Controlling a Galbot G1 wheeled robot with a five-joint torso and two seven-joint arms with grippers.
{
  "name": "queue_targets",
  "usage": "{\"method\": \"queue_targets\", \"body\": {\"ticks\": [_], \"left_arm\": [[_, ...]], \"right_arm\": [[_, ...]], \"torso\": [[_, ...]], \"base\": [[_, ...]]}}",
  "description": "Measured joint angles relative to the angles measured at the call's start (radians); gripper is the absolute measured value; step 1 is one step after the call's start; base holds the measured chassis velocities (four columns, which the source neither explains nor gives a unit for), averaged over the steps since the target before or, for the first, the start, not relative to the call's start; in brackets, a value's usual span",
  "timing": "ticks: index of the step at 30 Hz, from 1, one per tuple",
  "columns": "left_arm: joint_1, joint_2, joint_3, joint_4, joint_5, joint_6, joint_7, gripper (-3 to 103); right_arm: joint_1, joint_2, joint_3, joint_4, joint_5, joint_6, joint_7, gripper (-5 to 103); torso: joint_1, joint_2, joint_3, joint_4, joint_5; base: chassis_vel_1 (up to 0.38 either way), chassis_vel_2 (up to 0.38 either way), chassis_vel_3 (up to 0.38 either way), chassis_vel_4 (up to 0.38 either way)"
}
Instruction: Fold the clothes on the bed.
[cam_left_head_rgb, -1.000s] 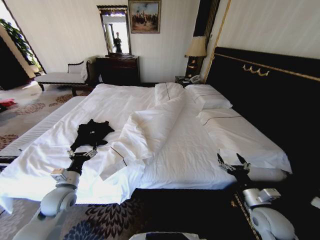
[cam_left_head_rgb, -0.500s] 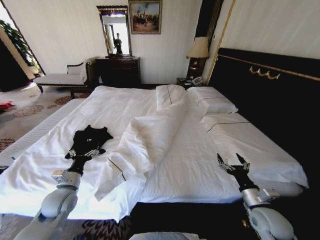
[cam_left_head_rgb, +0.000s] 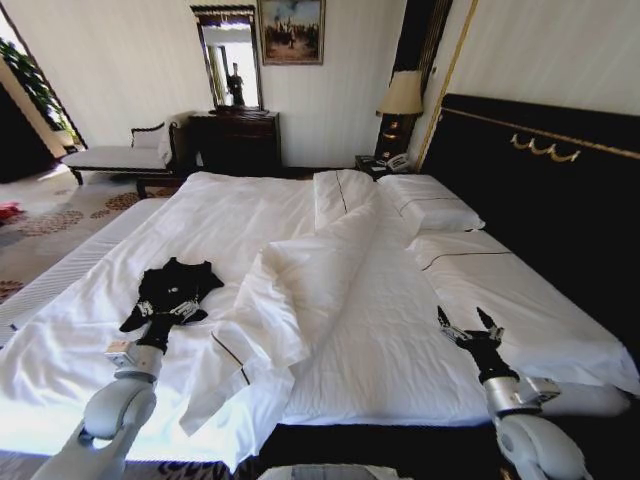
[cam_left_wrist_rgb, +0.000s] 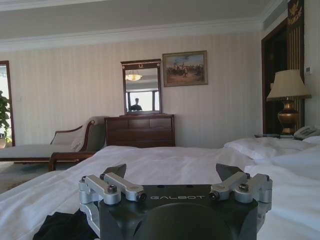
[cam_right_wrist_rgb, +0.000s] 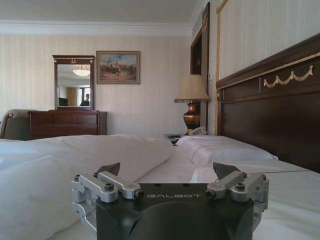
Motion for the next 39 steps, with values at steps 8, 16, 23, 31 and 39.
{"method": "queue_targets", "body": {"ticks": [8,16,23,31,39], "left_arm": [[0.006,-0.007,0.005,0.002,0.004,-0.003,0.003,100],[0.001,0.003,0.005,0.009,0.000,-0.008,0.008,100],[0.001,0.004,0.005,0.014,0.000,-0.010,0.010,100],[0.003,0.002,0.005,0.013,0.000,-0.011,0.010,100],[0.007,-0.001,0.004,0.013,0.000,-0.012,0.011,100]], "right_arm": [[0.000,0.012,-0.005,-0.002,0.000,0.000,-0.003,100],[0.000,0.012,-0.008,-0.003,-0.001,-0.002,-0.003,100],[-0.001,0.011,-0.008,-0.007,-0.001,-0.002,-0.003,100],[-0.001,0.015,-0.008,-0.009,-0.003,-0.002,-0.003,100],[-0.004,0.020,-0.009,-0.009,-0.007,-0.002,-0.004,100]], "torso": [[0.001,0.000,0.000,0.0000,0.0000],[0.001,0.000,0.000,-0.0002,0.0000],[0.001,0.000,0.000,0.0001,0.0000],[0.001,0.000,0.000,-0.0001,-0.0001],[0.001,0.000,0.000,-0.0001,0.0000]], "base": [[0.000,0.000,0.000,0.000],[0.022,0.015,-0.026,-0.021],[0.078,0.083,-0.059,-0.082],[0.082,0.079,-0.076,-0.084],[0.074,0.070,-0.063,-0.068]]}}
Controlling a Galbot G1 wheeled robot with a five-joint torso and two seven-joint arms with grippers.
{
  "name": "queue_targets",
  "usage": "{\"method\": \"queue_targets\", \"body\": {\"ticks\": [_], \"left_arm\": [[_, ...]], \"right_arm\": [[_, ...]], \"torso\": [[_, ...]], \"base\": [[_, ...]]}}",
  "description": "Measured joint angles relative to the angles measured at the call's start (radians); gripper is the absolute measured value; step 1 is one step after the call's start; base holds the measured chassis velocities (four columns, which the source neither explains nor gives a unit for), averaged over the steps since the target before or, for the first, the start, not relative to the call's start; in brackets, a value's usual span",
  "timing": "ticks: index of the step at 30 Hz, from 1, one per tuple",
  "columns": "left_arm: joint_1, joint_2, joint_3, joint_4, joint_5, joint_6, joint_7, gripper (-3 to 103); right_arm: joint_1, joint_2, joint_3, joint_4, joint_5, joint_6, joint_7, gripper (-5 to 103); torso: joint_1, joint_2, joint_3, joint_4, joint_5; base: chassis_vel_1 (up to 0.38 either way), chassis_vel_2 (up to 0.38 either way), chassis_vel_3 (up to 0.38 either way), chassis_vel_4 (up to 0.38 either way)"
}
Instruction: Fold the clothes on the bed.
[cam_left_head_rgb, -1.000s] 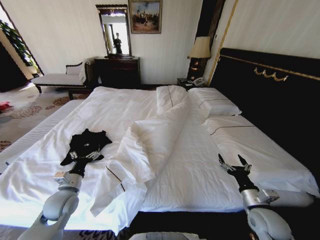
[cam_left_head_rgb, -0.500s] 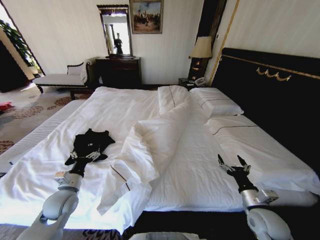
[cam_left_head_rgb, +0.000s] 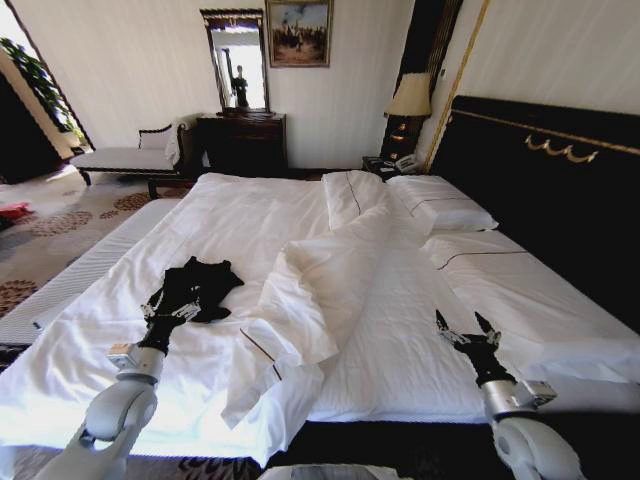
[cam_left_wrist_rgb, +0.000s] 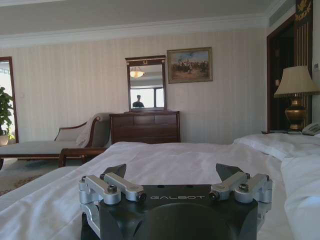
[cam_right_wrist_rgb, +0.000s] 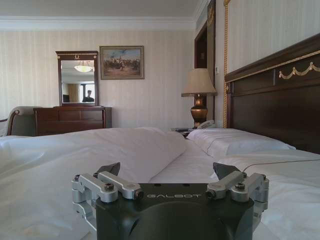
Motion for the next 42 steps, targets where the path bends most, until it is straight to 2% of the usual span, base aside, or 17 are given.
{"method": "queue_targets", "body": {"ticks": [28,32,42], "left_arm": [[0.006,-0.002,-0.003,-0.014,0.000,-0.002,0.001,100],[0.008,-0.001,-0.004,-0.017,0.000,-0.002,0.001,100],[0.011,0.000,-0.005,-0.024,0.001,-0.001,0.001,100]], "right_arm": [[-0.003,0.006,0.003,-0.003,-0.003,0.002,0.000,100],[-0.004,0.009,0.003,-0.004,-0.005,0.004,0.000,100],[-0.004,0.017,0.000,-0.005,-0.007,0.008,0.005,100]], "torso": [[0.000,0.000,0.000,0.0001,0.0004],[0.000,0.000,0.000,0.0000,-0.0005],[0.000,0.000,0.000,0.0000,0.0002]], "base": [[0.163,0.156,-0.151,-0.155],[0.114,0.138,-0.117,-0.127],[0.021,0.110,-0.023,-0.104]]}}
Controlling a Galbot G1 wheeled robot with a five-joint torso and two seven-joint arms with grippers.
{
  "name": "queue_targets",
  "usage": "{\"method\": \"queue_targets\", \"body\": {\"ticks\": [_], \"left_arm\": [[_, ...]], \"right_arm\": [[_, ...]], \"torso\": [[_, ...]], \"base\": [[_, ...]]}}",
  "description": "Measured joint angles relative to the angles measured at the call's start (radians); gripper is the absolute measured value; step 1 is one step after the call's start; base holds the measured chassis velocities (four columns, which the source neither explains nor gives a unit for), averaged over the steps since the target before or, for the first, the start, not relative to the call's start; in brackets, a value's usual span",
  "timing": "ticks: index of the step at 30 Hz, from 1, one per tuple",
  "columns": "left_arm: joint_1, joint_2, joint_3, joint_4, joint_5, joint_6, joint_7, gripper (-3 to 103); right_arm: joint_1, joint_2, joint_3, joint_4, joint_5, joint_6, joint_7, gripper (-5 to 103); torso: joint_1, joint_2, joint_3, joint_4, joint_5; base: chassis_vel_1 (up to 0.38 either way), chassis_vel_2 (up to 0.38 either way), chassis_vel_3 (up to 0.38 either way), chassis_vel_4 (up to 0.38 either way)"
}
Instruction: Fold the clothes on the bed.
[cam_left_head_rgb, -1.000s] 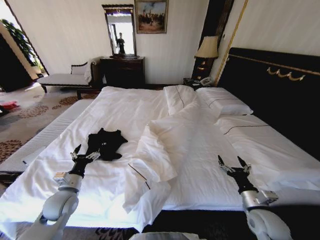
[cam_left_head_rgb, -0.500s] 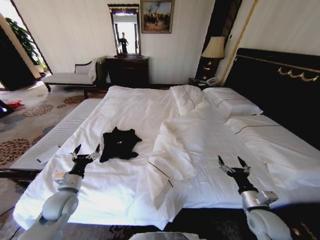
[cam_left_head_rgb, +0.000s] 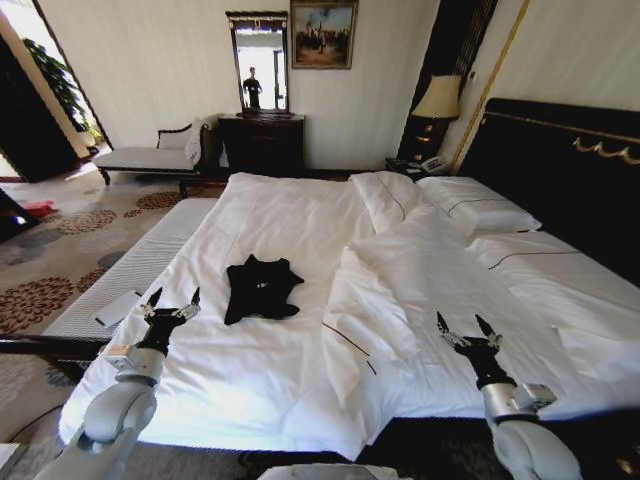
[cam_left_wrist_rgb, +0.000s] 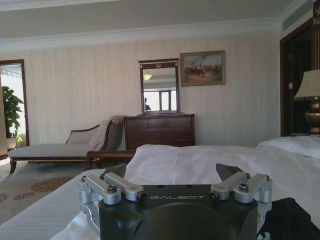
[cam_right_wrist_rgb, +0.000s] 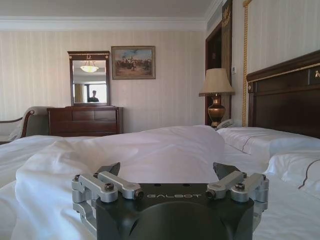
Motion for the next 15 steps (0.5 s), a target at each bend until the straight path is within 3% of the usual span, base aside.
{"method": "queue_targets", "body": {"ticks": [15], "left_arm": [[-0.004,-0.001,0.003,0.001,0.000,0.005,-0.003,100]], "right_arm": [[0.002,0.000,0.001,-0.002,-0.007,0.000,0.004,100]], "torso": [[0.000,0.000,0.000,0.0000,-0.0002]], "base": [[0.012,0.143,-0.019,-0.143]]}}
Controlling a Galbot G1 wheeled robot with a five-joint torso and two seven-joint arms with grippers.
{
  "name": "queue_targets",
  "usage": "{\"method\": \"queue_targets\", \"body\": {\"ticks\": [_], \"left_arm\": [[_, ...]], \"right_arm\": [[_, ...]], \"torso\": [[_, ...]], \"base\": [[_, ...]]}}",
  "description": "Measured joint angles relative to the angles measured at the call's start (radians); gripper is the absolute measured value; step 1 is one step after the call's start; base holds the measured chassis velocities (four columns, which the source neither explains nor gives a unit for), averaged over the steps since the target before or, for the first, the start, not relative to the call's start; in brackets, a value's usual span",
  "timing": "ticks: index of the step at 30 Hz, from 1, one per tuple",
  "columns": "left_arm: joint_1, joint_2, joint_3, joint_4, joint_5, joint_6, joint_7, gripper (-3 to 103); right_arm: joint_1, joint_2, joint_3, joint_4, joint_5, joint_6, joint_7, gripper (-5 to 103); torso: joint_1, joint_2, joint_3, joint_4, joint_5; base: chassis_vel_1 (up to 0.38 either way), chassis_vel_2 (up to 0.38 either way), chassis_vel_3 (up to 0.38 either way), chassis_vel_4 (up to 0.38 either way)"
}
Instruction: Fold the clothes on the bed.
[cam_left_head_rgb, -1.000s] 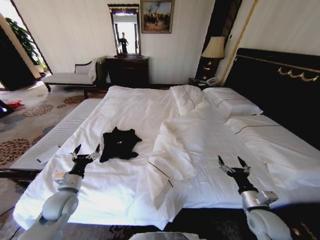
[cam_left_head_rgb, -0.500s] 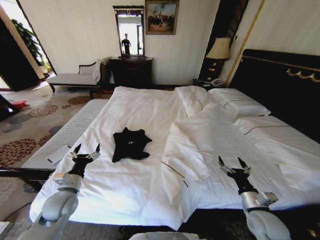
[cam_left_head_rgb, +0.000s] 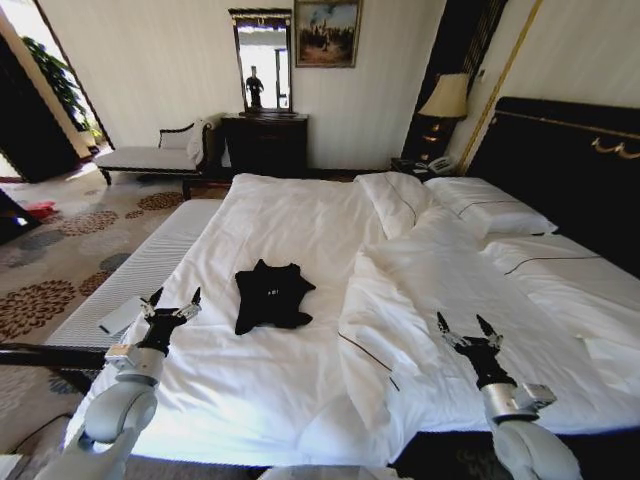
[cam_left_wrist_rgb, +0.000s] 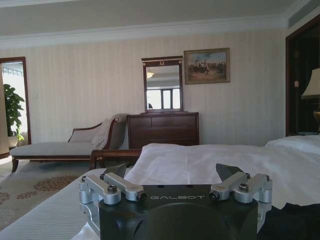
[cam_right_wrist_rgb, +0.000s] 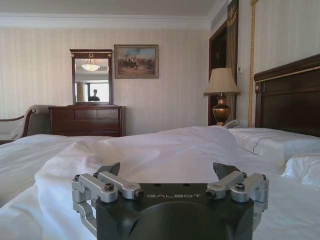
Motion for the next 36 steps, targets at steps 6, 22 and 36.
{"method": "queue_targets", "body": {"ticks": [6,22,36], "left_arm": [[0.003,0.000,-0.002,0.001,0.000,0.000,0.000,100],[0.012,-0.007,-0.004,0.001,0.002,-0.005,0.002,100],[0.024,-0.017,-0.001,-0.008,0.010,-0.007,0.006,100]], "right_arm": [[0.002,0.002,-0.002,0.000,0.000,-0.003,0.007,100],[-0.013,0.018,-0.002,0.049,-0.020,-0.004,0.023,100],[-0.004,-0.250,0.072,-0.053,0.180,-0.131,-0.085,100]], "torso": [[0.000,0.000,0.000,0.0002,-0.0001],[0.000,0.000,0.000,0.0002,-0.0003],[0.000,0.000,0.000,0.0002,0.0002]], "base": [[0.092,0.195,-0.088,-0.191],[0.067,0.104,-0.066,-0.103],[0.000,0.000,0.000,0.000]]}}
